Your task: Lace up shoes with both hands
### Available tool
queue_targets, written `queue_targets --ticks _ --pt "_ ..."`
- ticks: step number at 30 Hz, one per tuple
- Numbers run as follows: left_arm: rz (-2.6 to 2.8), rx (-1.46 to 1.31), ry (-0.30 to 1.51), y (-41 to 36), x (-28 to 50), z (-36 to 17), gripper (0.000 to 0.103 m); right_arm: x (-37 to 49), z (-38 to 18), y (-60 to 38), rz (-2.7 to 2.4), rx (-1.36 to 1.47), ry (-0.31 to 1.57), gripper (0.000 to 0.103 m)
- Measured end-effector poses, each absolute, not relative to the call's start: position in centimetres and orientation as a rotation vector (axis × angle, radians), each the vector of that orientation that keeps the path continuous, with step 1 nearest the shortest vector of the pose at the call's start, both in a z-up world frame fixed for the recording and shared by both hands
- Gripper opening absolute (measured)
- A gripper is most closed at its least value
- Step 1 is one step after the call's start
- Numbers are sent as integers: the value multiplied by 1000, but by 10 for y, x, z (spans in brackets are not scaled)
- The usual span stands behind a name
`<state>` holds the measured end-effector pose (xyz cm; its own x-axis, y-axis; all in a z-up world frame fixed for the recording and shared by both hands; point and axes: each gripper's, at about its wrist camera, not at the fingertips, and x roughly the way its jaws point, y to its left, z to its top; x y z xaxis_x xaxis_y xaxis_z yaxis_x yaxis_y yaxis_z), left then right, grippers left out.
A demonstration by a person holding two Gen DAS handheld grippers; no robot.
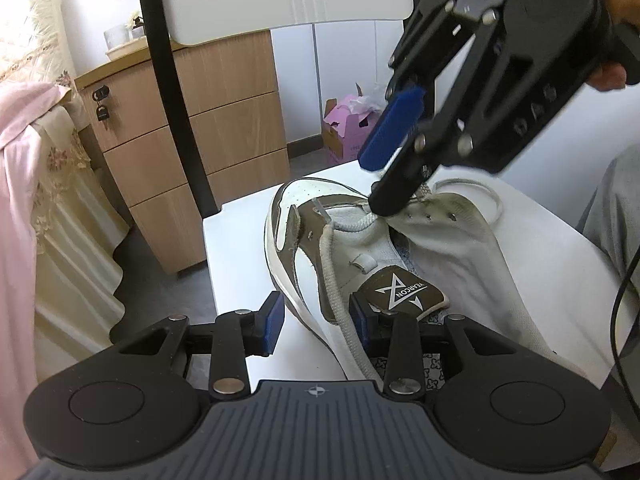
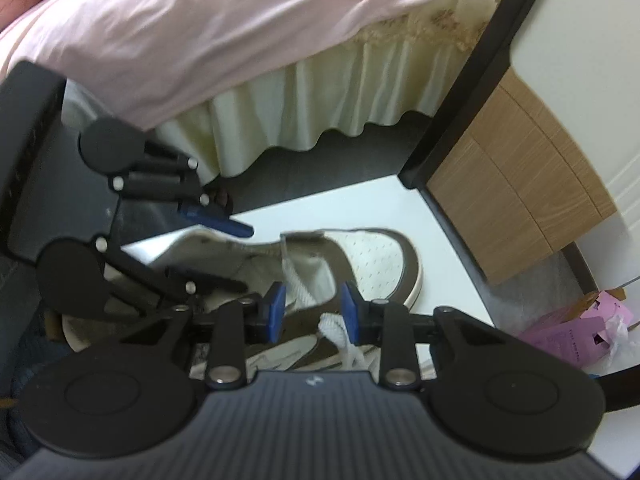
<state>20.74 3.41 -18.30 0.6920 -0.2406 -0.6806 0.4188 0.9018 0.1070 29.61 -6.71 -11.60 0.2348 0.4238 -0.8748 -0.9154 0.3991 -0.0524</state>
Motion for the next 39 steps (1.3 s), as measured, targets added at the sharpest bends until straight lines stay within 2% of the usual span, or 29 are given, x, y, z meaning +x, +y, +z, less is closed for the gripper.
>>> queue_targets --ticks 7,10,18,24,32,34,39 --pt "-382 299 711 29 207 -185 40 289 -137 -35 1072 -870 872 30" --pt "-391 324 705 27 205 -186 35 284 -150 -24 1066 -945 857 3" --pt "-388 366 710 21 206 -188 33 290 -112 -50 1009 -553 801 2" --pt "-386 376 713 17 207 -189 33 284 -53 -54 1033 -329 662 2" --pt "-380 374 714 17 207 -189 33 286 28 -28 1129 -230 482 2" --pt "-381 371 714 17 206 -188 33 286 31 -22 1107 -295 476 2" --pt "-380 363 715 18 205 -187 33 309 5 -22 1049 -334 602 6"
